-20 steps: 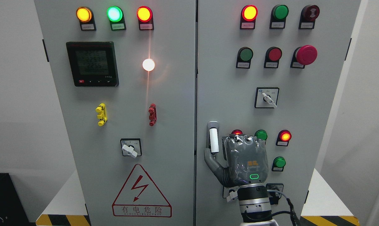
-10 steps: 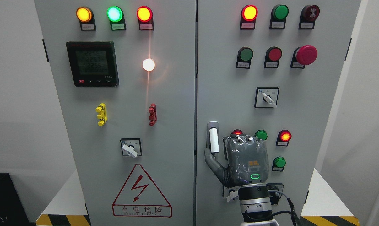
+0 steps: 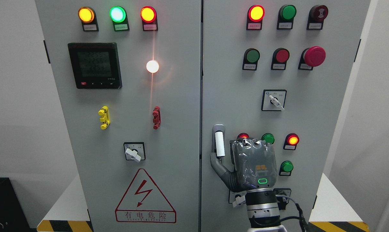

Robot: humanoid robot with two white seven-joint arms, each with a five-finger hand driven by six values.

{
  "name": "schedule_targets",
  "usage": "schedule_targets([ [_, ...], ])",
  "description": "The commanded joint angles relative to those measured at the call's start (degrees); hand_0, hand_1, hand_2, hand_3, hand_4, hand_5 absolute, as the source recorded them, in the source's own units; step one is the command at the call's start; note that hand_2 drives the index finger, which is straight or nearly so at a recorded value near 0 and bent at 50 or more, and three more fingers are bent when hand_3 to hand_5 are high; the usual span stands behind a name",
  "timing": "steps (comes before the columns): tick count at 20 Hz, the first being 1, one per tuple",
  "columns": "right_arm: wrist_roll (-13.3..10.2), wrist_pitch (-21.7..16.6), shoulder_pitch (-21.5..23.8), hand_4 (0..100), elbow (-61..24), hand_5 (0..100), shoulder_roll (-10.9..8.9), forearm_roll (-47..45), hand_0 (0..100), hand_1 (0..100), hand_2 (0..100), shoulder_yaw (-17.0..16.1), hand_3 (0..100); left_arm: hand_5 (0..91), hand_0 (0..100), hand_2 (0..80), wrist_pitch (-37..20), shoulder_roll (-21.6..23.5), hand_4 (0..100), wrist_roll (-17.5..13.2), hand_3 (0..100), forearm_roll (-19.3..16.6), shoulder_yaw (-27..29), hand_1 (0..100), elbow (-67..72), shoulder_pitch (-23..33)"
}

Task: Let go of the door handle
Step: 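Close the right hand fingers around the silver latch handle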

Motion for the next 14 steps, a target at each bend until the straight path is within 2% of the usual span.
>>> schedule_targets([
  [1, 0.0, 0.0, 0.1, 100, -0.1, 100, -0.02, -0.1, 39, 38, 95, -0.5, 100, 0.0, 12, 0.0, 0.0, 0.1, 0, 0.0, 0, 0.0, 0.0, 56, 0.0, 0.5],
  [14, -0.2, 0.8, 0.1, 100, -0.4, 100, 0.07, -0.1, 43, 37, 95, -0.7, 100, 0.0, 12, 0.0, 0.0, 0.1, 0, 0.0, 0, 0.0, 0.0, 56, 0.0, 0.5],
])
